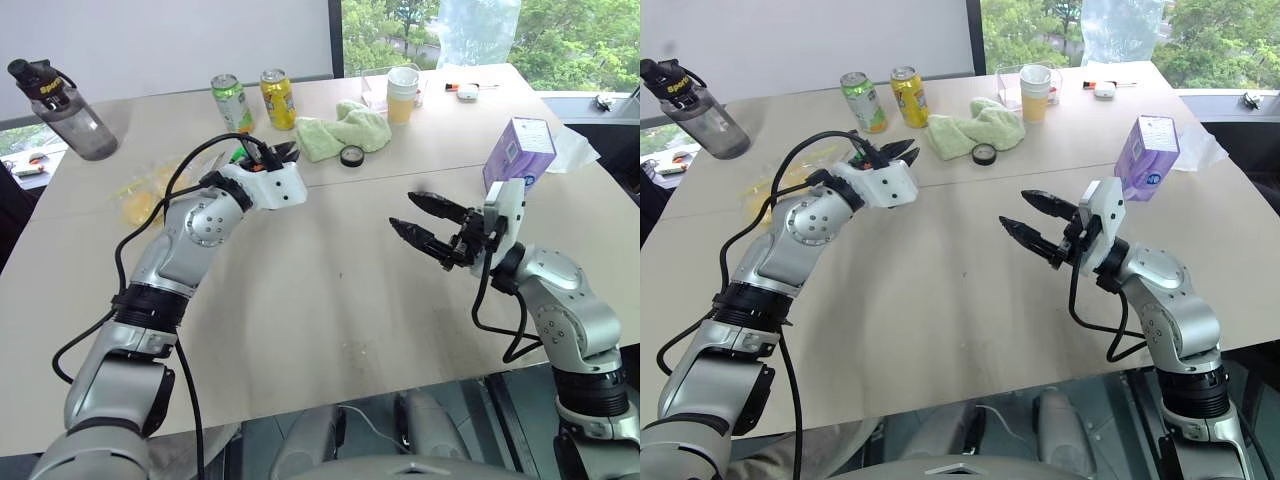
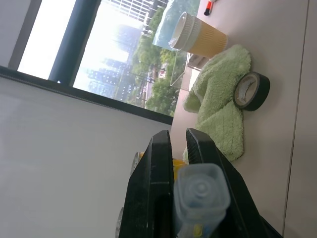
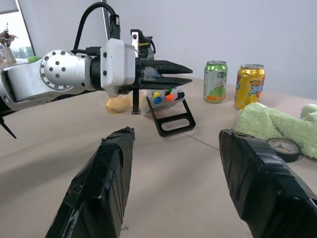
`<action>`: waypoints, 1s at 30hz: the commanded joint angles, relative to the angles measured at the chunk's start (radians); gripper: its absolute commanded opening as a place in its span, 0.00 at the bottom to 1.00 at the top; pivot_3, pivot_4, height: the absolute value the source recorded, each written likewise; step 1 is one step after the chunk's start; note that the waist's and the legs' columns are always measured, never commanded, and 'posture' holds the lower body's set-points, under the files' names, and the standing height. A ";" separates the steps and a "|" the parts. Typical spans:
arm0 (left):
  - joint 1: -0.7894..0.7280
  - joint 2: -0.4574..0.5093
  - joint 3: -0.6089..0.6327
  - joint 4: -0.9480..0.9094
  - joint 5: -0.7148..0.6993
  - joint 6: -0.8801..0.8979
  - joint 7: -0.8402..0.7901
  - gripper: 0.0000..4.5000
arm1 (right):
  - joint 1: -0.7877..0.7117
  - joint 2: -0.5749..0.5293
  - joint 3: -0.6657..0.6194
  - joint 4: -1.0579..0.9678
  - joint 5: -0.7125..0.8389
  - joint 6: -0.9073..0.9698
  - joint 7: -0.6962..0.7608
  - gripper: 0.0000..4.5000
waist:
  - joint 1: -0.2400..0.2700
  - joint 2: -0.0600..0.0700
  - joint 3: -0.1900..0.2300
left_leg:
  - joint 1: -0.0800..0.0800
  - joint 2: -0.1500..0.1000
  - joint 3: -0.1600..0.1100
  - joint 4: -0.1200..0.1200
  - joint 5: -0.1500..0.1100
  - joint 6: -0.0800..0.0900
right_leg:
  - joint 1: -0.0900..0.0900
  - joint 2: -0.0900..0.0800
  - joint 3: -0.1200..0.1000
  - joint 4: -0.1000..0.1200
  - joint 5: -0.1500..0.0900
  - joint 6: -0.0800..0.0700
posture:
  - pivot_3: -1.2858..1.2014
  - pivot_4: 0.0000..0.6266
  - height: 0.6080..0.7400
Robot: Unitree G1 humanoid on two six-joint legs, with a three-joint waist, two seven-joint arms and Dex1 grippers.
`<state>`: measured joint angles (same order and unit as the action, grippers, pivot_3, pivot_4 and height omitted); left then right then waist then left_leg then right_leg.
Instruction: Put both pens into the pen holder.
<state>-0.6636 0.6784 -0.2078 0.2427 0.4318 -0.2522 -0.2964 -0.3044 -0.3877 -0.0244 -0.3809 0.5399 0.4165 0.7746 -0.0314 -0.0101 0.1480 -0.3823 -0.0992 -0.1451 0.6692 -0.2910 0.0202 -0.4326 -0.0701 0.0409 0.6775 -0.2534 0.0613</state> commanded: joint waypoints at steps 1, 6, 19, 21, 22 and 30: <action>-0.008 0.000 0.041 -0.027 0.011 0.006 0.031 0.00 | -0.024 -0.001 -0.008 -0.028 0.012 -0.023 -0.010 0.64 | -0.001 0.000 0.000 | 0.000 0.000 0.000 0.000 0.000 0.000 | 0.000 0.000 0.000 0.000 0.000 0.000 | 0.52 0.24 1.00; 0.011 -0.012 0.046 -0.062 0.019 0.028 0.036 0.00 | -0.029 -0.002 -0.001 -0.025 0.005 -0.029 -0.017 0.64 | -0.002 0.000 0.000 | 0.000 0.000 0.000 0.000 0.000 0.000 | 0.000 0.000 0.000 0.000 0.000 0.000 | 0.52 0.24 1.00; 0.011 -0.054 0.020 0.009 0.037 0.167 0.006 0.00 | -0.026 -0.012 -0.007 -0.031 0.015 -0.027 -0.017 0.64 | -0.003 0.000 0.000 | 0.000 0.000 0.000 0.001 0.000 0.000 | 0.000 0.000 0.000 0.001 0.000 0.000 | 0.52 0.24 1.00; 0.001 -0.064 0.020 0.033 0.038 0.176 0.008 0.00 | -0.022 -0.014 -0.008 -0.034 0.015 -0.026 -0.019 0.64 | -0.003 0.000 0.000 | 0.000 0.000 0.000 0.001 0.000 0.000 | 0.000 0.000 0.000 0.001 0.000 0.000 | 0.52 0.24 1.00; -0.005 -0.068 0.019 0.047 0.039 0.179 0.008 0.00 | -0.020 -0.014 -0.009 -0.037 0.015 -0.026 -0.021 0.64 | -0.003 0.000 0.000 | 0.000 0.000 0.000 0.001 0.000 0.000 | 0.000 0.000 0.000 0.001 0.000 0.000 | 0.52 0.24 1.00; -0.110 -0.084 0.016 0.215 0.063 0.178 0.066 0.00 | -0.016 -0.017 -0.009 -0.047 0.015 -0.026 -0.031 0.64 | -0.004 0.000 0.000 | 0.000 0.000 0.000 0.001 0.000 0.000 | 0.000 0.000 0.000 0.001 0.000 0.000 | 0.52 0.24 1.00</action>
<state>-0.7436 0.5897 -0.2050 0.4423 0.4884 -0.0729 -0.2551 -0.3154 -0.3985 -0.0171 -0.3832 0.5391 0.4087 0.7467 -0.0350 -0.0102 0.1479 -0.3822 -0.0994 -0.1451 0.6702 -0.2909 0.0202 -0.4325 -0.0702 0.0407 0.6785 -0.2534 0.0613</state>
